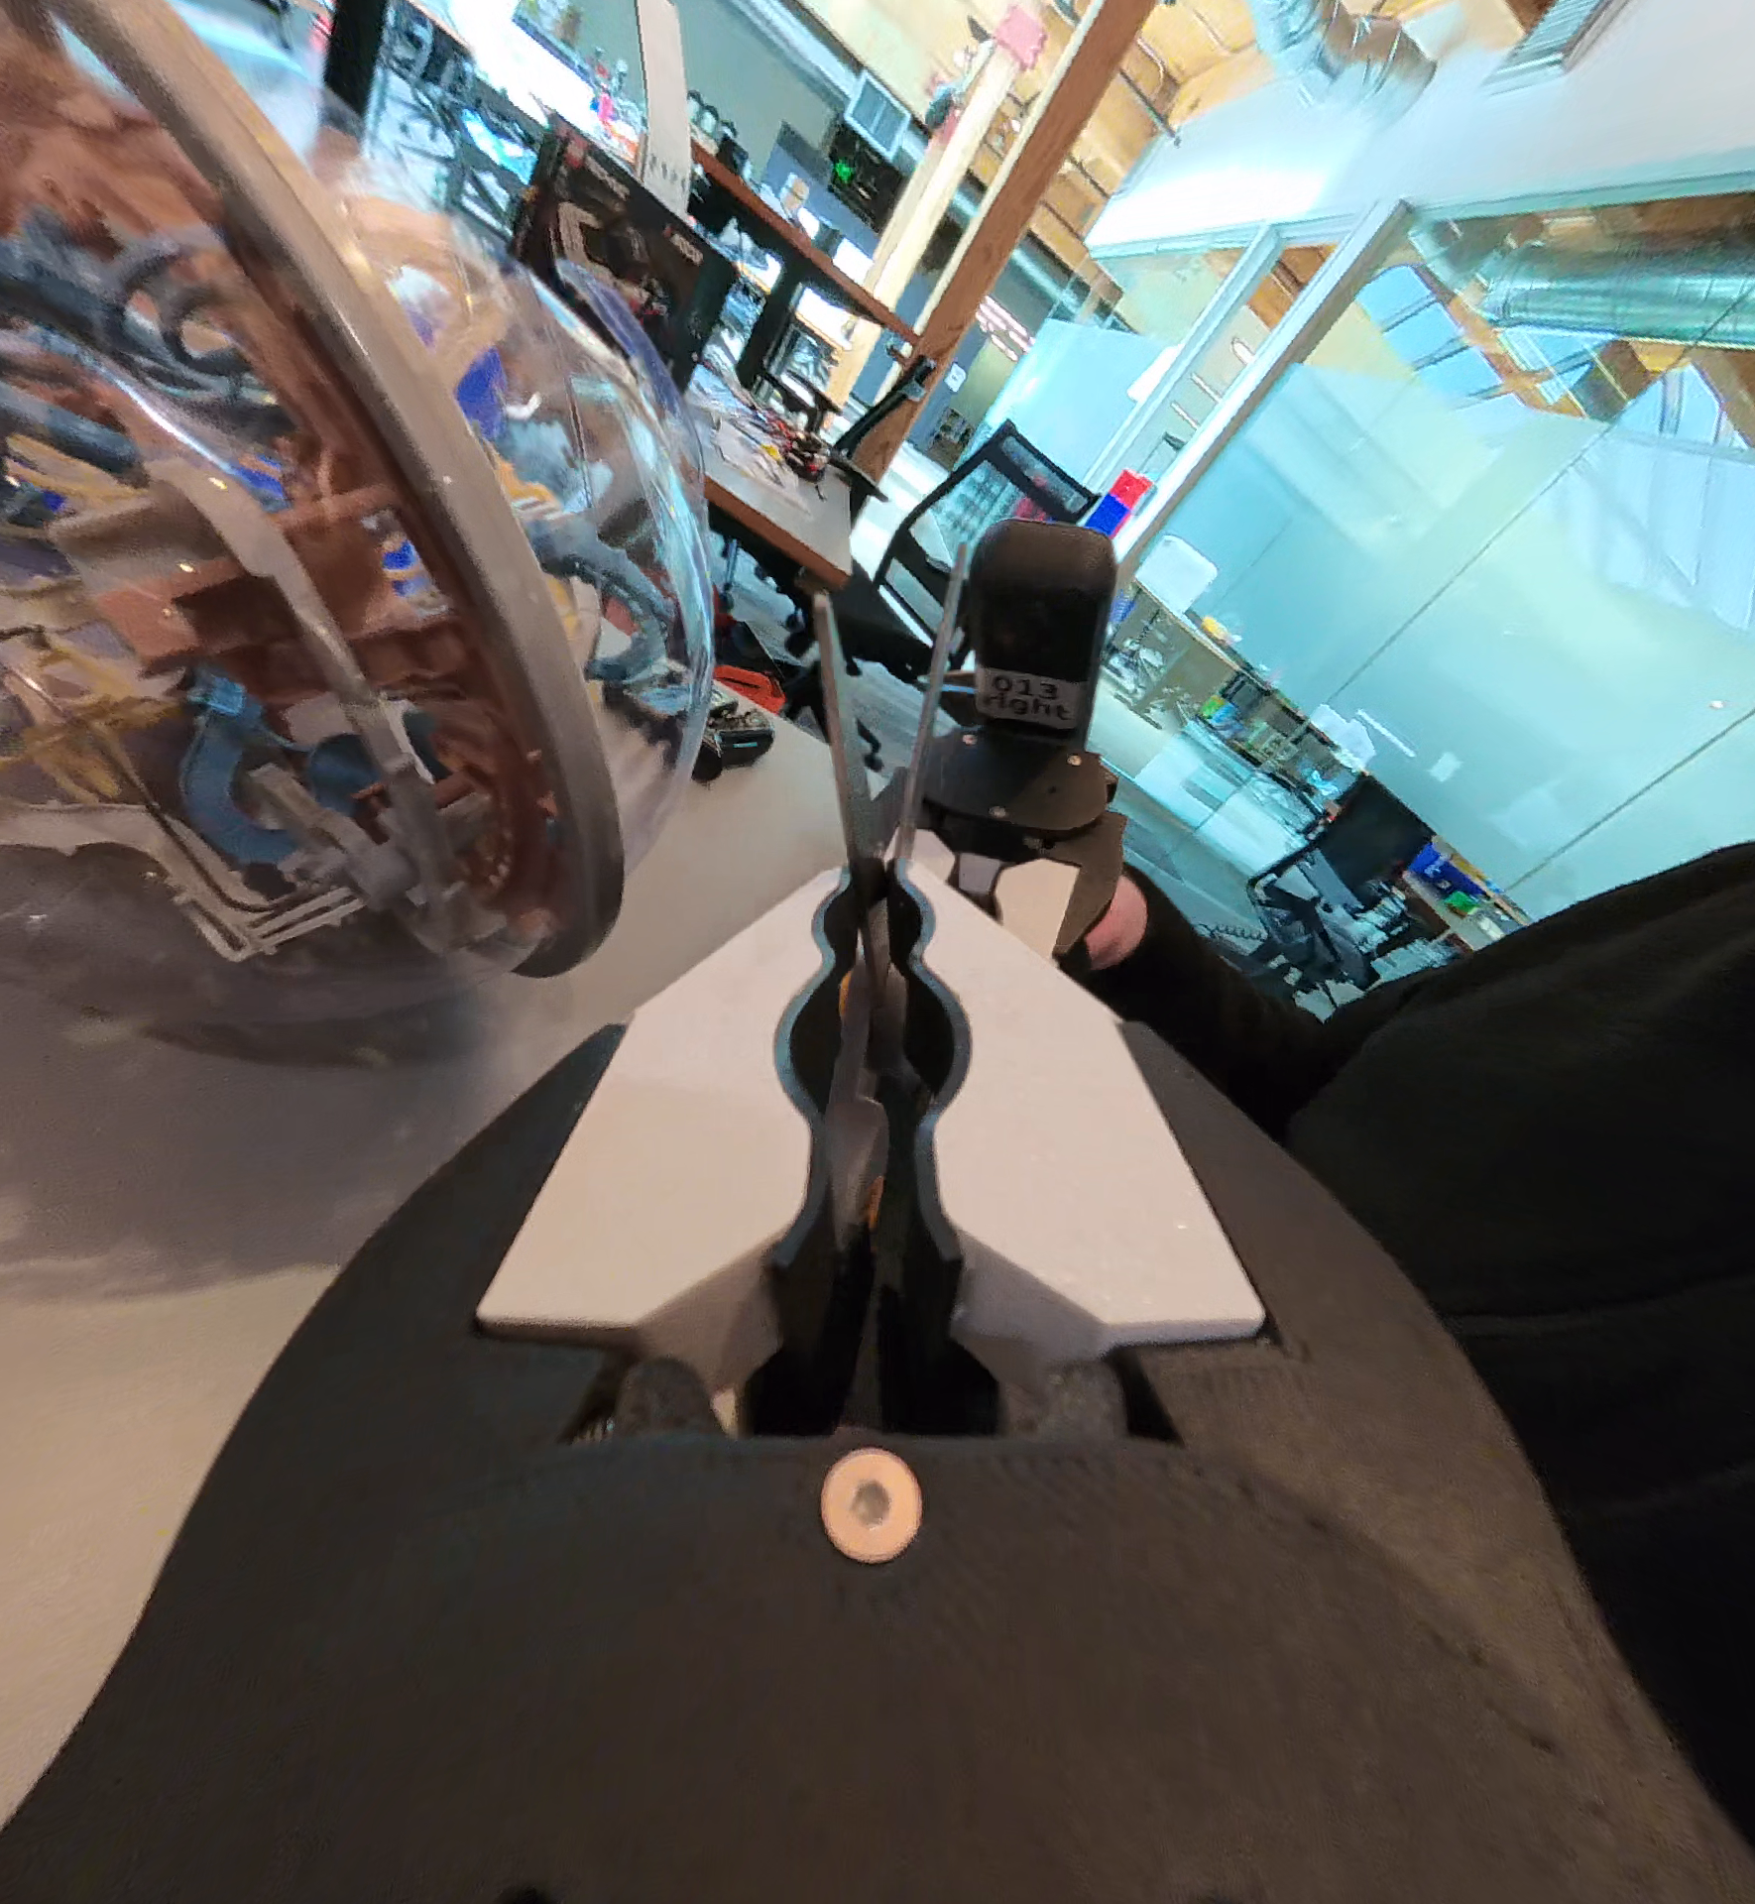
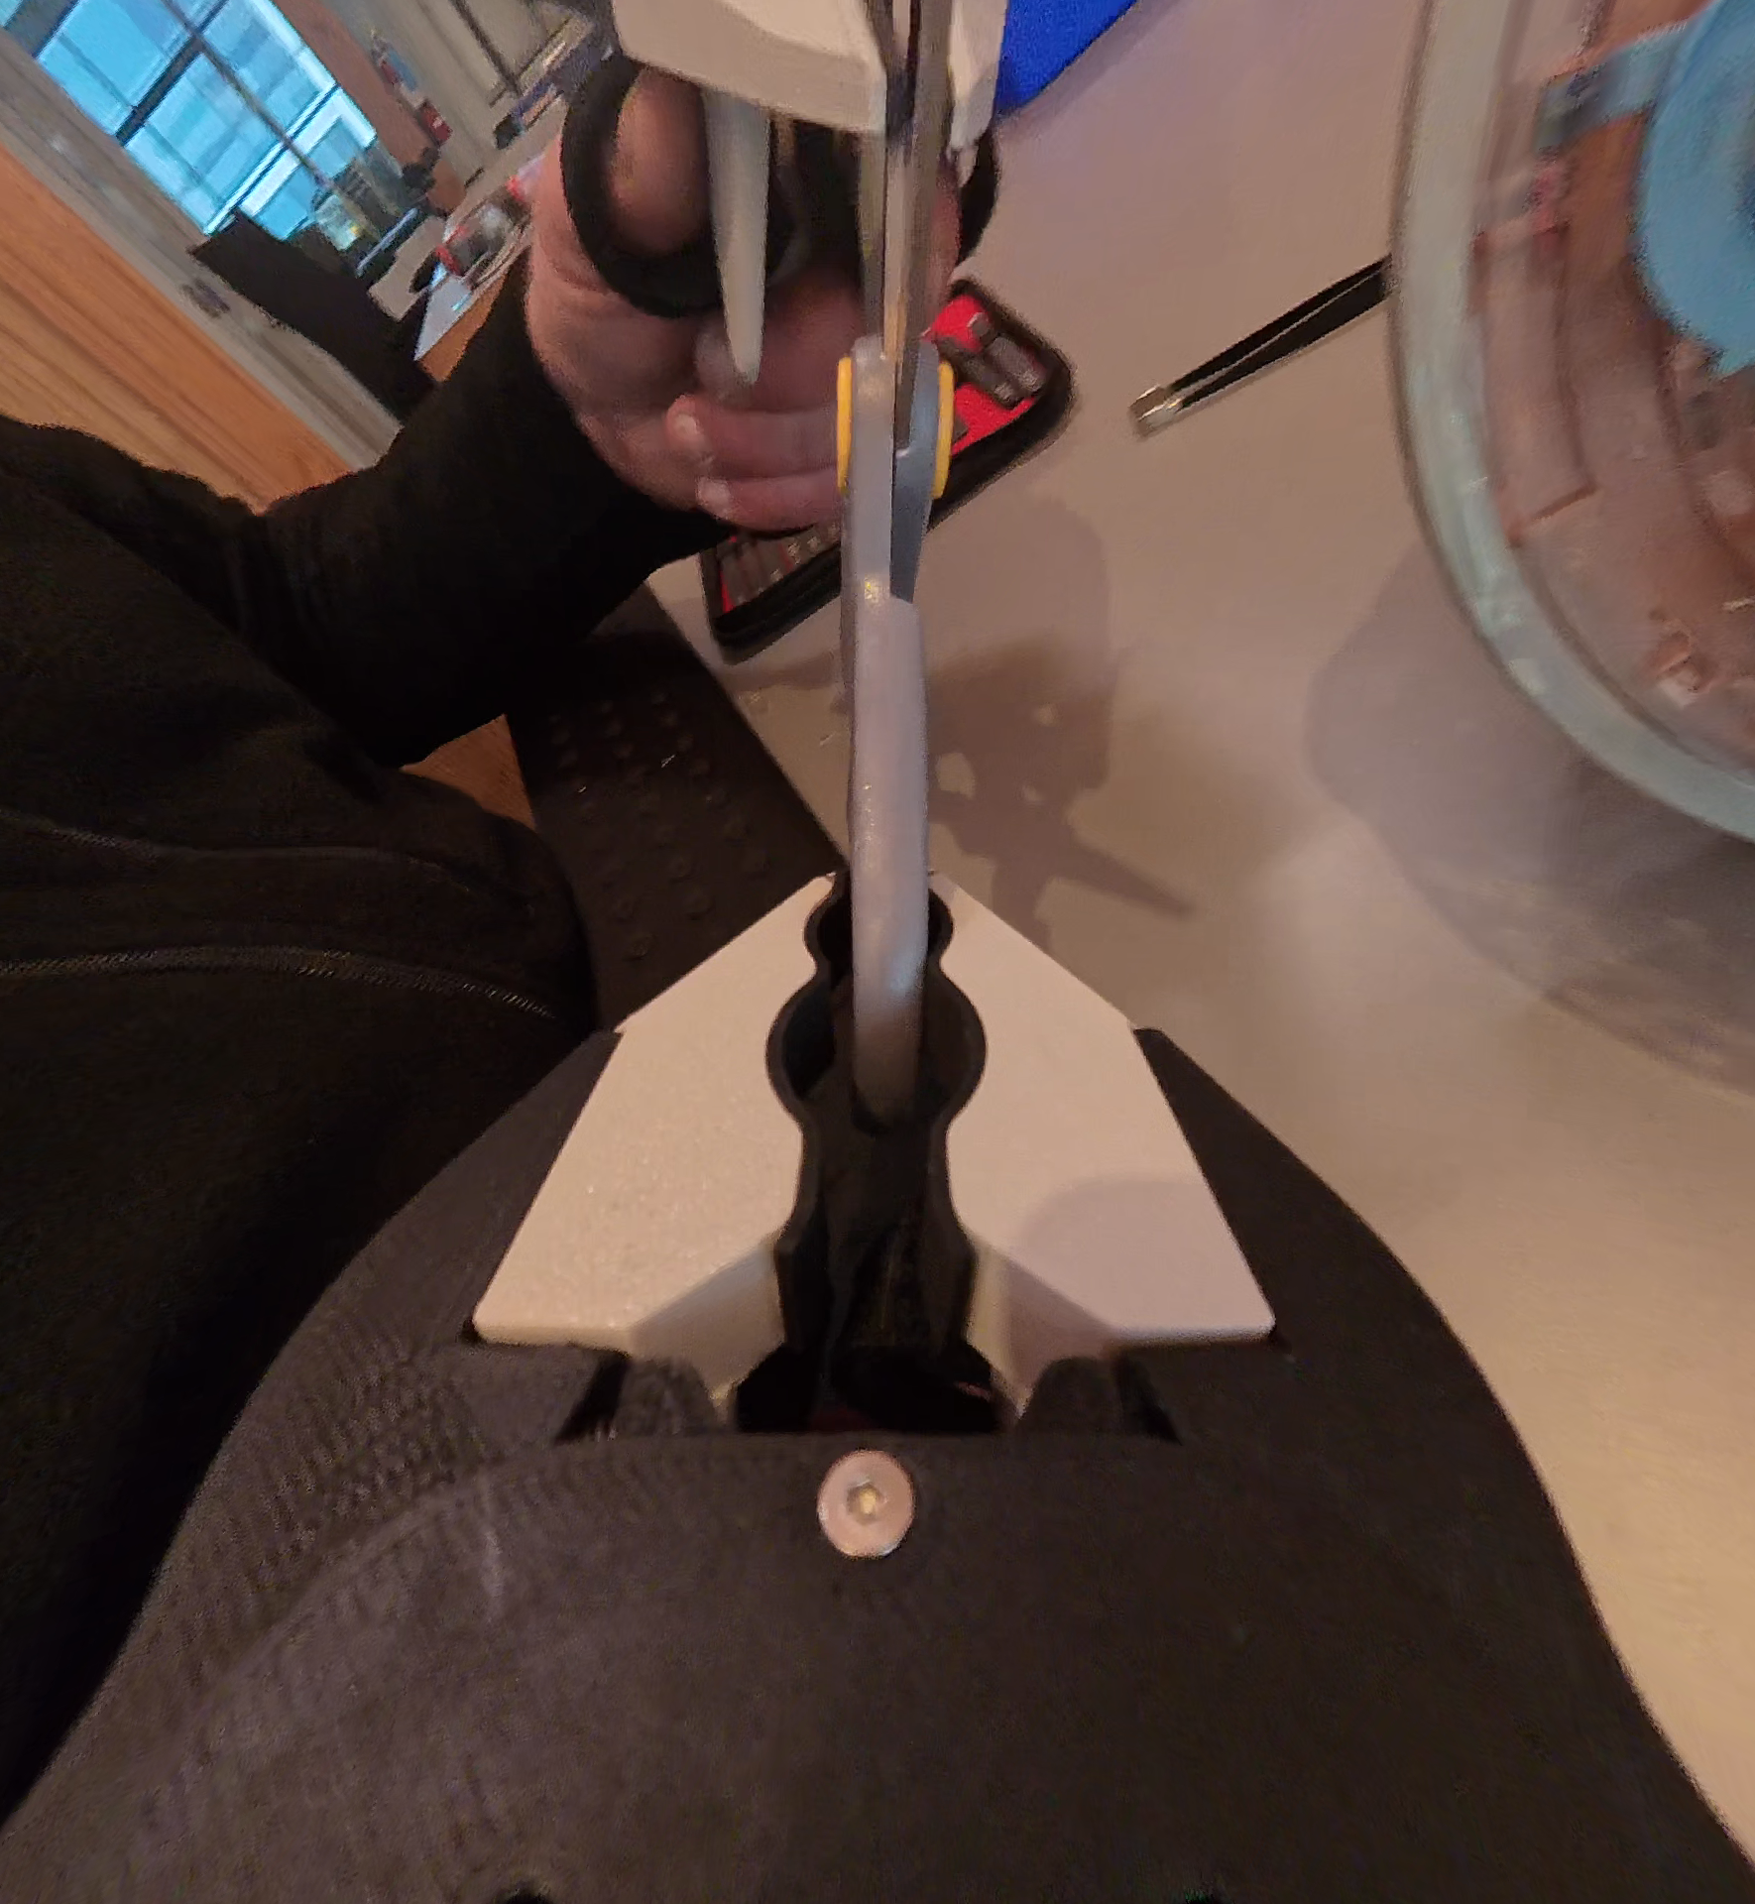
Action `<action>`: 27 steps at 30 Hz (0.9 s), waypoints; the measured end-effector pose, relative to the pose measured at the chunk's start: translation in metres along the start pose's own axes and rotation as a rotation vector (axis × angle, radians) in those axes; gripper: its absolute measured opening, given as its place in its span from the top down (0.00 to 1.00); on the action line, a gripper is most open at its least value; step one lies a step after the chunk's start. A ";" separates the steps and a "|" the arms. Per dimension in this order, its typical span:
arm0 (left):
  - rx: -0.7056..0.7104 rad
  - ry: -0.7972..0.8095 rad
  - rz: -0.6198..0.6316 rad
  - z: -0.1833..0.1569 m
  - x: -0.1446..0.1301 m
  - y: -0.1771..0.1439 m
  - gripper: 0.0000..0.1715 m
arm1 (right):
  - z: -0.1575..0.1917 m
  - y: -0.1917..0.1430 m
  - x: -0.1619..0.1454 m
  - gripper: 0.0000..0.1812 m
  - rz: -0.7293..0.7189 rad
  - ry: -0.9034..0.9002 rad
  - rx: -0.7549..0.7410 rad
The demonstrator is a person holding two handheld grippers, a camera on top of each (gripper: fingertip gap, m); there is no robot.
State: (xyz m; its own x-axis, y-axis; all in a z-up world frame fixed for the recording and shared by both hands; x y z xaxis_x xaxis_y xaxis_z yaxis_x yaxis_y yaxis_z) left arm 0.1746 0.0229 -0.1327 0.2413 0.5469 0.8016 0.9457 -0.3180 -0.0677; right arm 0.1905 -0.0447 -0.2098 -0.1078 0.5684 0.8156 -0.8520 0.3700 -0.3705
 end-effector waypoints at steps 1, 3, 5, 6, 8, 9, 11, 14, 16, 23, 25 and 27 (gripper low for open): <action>0.006 0.002 -0.028 -0.001 0.004 -0.002 1.00 | -0.006 -0.003 0.006 0.92 -0.029 -0.017 -0.067; 0.075 -0.012 -0.100 0.005 0.012 -0.005 1.00 | -0.019 -0.013 0.017 0.75 -0.045 -0.104 -0.261; 0.134 -0.041 -0.180 0.011 0.015 -0.006 1.00 | -0.017 -0.023 0.033 0.66 -0.048 -0.228 -0.421; 0.160 -0.057 -0.202 0.014 0.013 -0.004 1.00 | -0.013 -0.026 0.043 0.61 -0.067 -0.283 -0.487; 0.170 -0.082 -0.239 0.015 0.010 0.000 1.00 | -0.005 -0.025 0.062 0.49 -0.113 -0.373 -0.599; 0.161 -0.088 -0.242 0.010 0.007 0.005 1.00 | -0.003 -0.020 0.067 0.44 -0.105 -0.405 -0.634; 0.172 -0.039 -0.199 -0.001 -0.001 0.017 1.00 | -0.006 -0.010 0.070 0.43 -0.090 -0.446 -0.684; 0.163 0.010 -0.162 -0.019 -0.008 0.025 1.00 | -0.012 0.013 0.060 0.52 -0.073 -0.351 -0.578; 0.141 -0.027 -0.145 -0.024 -0.018 0.025 1.00 | -0.007 0.030 0.050 0.63 -0.052 -0.289 -0.448; 0.311 0.028 -0.137 -0.009 -0.031 -0.020 0.87 | -0.004 0.060 0.035 0.88 0.050 -0.238 -0.315; 0.433 0.099 -0.092 0.005 -0.026 -0.049 0.80 | -0.007 0.064 0.035 0.88 0.070 -0.241 -0.317; 0.619 0.155 0.017 0.040 -0.023 -0.083 0.75 | -0.009 0.069 0.036 0.88 0.094 -0.230 -0.300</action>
State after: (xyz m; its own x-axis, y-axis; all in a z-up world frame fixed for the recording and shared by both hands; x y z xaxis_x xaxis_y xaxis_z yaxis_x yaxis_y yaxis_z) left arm 0.0989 0.0675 -0.1692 0.2670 0.4128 0.8708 0.9040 0.2057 -0.3747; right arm 0.1325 0.0075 -0.2100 -0.3194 0.4426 0.8379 -0.6486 0.5425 -0.5338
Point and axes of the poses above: each gripper's, where its closed fingertips meet, y out along the fingers, x out of its top, z = x × y across the jaws, the point moved 1 cm from there along -y, back along the fingers, and after that the axes turned 3 degrees about -y, right-handed, at the moved point
